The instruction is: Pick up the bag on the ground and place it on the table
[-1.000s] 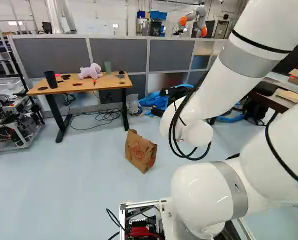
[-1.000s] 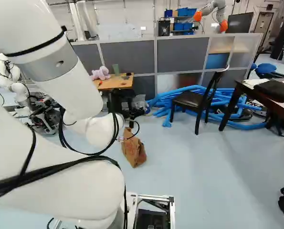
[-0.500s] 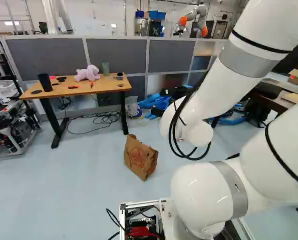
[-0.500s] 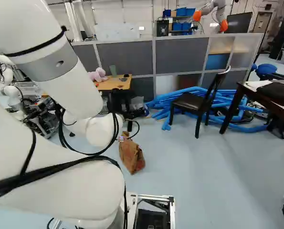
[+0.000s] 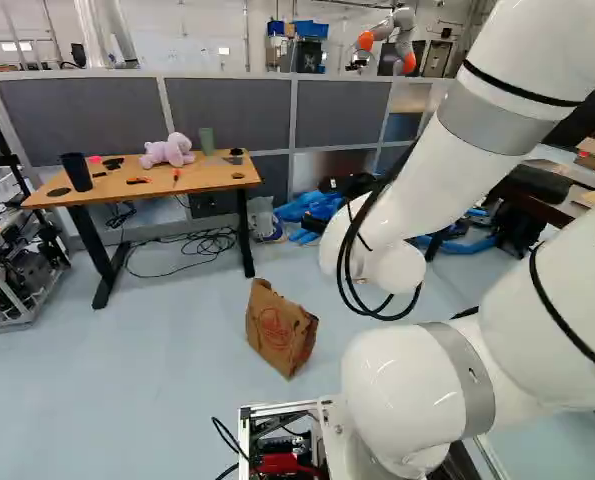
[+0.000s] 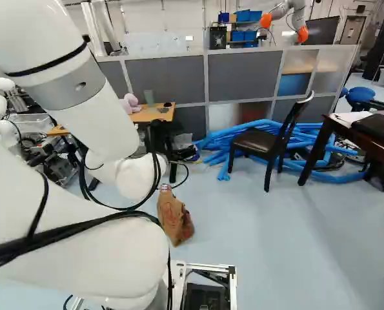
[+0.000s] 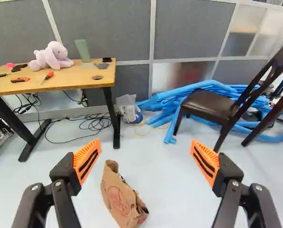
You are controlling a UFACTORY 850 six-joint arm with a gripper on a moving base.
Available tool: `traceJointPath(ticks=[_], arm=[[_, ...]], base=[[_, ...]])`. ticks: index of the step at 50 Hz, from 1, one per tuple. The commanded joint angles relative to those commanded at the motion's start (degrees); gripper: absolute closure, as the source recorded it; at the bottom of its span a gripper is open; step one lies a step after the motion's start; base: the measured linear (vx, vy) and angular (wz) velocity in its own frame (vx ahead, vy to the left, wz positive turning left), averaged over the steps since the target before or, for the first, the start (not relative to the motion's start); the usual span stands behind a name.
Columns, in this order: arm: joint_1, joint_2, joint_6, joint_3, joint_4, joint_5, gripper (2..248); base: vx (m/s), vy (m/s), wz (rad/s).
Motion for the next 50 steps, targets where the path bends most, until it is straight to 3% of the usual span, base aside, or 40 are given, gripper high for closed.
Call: traceJointPath(ticks=[9,50], arm=[[0.0,0.0,0.0,0.0,0.0,0.0,3],[1.13,-7.79,0.0,-6.88,-0.53,-1.16,3]], base=[[0.115,-0.002,-0.018],[0.008,0.0,-0.001]])
